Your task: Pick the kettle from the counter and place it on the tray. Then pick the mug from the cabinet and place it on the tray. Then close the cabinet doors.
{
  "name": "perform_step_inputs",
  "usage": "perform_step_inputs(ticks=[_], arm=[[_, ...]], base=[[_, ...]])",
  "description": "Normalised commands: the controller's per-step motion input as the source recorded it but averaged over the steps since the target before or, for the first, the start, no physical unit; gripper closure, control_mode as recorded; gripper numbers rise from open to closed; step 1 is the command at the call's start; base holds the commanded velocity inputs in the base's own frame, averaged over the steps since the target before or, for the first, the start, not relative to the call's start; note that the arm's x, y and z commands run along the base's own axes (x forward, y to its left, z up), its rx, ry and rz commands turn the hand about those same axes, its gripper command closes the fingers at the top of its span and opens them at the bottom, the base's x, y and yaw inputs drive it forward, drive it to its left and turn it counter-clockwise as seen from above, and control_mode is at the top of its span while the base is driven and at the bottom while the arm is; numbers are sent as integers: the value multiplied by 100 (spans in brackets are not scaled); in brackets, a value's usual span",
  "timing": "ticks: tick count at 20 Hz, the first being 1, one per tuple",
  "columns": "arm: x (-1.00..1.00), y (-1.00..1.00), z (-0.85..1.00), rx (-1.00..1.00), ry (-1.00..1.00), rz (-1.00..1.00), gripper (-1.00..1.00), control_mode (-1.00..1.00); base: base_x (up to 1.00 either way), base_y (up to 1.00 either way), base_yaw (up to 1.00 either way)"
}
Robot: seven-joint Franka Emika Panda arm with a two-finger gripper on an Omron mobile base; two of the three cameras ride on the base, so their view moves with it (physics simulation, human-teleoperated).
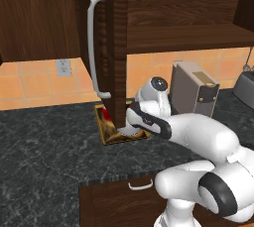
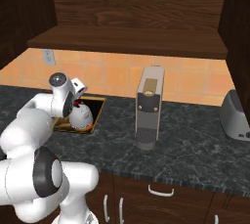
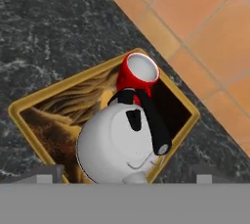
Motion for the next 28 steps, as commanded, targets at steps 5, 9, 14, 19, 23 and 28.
perform_step_inputs(ticks=[5,9,14,19,23,28], arm=[[-60,-2,69,0,0,-1,-100,-100],[-72,0,55,0,0,-1,-100,-100],[-87,0,34,0,0,0,-100,-100],[-99,0,25,-2,0,0,-100,-100],[-100,-1,20,-3,-8,0,-100,-100],[-100,-2,14,-3,-15,0,-100,-100]], base=[[0,0,0],[0,0,0],[0,0,0],[0,0,0],[0,0,0],[0,0,0]])
